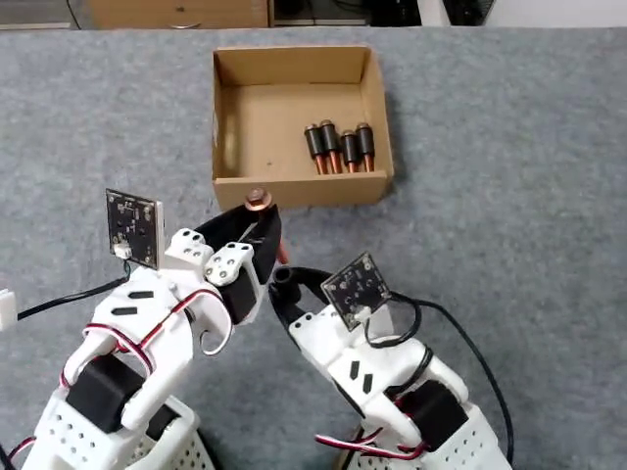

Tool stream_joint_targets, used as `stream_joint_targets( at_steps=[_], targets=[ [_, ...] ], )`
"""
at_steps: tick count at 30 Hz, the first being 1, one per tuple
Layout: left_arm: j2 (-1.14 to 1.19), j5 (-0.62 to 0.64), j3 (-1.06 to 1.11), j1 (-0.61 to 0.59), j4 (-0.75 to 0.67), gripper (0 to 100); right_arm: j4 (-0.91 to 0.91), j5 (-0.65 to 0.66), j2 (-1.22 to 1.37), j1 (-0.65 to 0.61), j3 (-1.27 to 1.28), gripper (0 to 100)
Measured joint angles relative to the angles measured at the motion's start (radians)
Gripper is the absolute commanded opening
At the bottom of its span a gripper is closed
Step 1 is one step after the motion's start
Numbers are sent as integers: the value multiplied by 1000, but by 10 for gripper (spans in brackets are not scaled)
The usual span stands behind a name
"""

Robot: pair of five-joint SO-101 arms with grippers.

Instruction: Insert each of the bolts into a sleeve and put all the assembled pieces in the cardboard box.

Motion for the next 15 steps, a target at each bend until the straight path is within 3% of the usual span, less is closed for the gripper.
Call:
stream_joint_targets(
  at_steps=[15],
  targets=[
    [0,6,8,-6,58,18,0,0,0,0,0,2]
  ],
)
